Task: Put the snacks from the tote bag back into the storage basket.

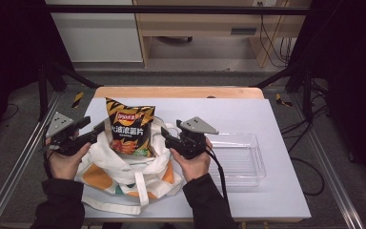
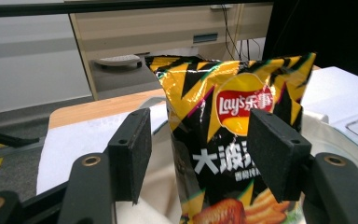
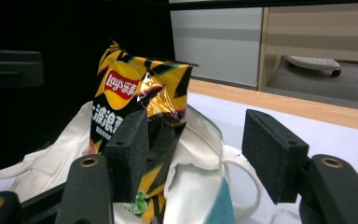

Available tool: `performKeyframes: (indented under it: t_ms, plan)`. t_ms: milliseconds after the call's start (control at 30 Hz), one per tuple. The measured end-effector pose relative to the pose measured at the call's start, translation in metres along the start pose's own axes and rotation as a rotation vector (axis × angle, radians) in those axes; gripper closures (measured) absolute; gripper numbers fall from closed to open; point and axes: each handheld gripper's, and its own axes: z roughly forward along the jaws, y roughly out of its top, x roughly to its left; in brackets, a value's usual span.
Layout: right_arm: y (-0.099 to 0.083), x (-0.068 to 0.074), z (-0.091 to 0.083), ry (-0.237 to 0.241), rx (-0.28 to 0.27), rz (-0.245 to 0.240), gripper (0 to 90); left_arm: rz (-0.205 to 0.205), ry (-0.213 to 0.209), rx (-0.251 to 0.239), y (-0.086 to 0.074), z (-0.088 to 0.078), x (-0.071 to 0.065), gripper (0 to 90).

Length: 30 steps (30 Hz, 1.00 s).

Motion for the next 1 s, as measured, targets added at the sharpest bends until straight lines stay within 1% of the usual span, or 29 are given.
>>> performKeyframes:
  t_ms: [133,333,500,600,633,733,867,1000]
  plan:
    - [0.005,0.005,0.009,0.003,0.000,-0.009,41.5,-0.010,0.001,0.009,0.005,0.014,0.005,41.3]
    - [0.008,0.012,0.018,0.006,0.012,-0.033,42.0,-0.001,-0.003,0.030,0.008,0.040,0.007,41.4]
    - [0.006,0.014,0.016,-0.002,0.019,-0.053,41.3,-0.005,-0.012,0.078,0.001,0.061,0.007,41.3]
    - [0.006,0.013,0.013,-0.002,0.018,-0.057,40.8,-0.016,-0.026,0.090,-0.002,0.069,0.007,41.4]
    - [0.006,0.013,0.012,-0.002,0.018,-0.059,40.6,-0.013,-0.029,0.094,-0.003,0.072,0.006,42.2]
    - [0.006,0.011,0.011,-0.003,0.021,-0.059,40.3,-0.025,-0.033,0.116,-0.006,0.078,0.006,47.4]
    - [0.004,0.009,0.011,-0.001,0.024,-0.062,40.1,-0.040,-0.026,0.158,-0.011,0.086,0.006,59.5]
    - [0.001,0.008,0.011,-0.003,0.033,-0.056,40.1,-0.053,-0.024,0.183,-0.013,0.090,0.007,70.8]
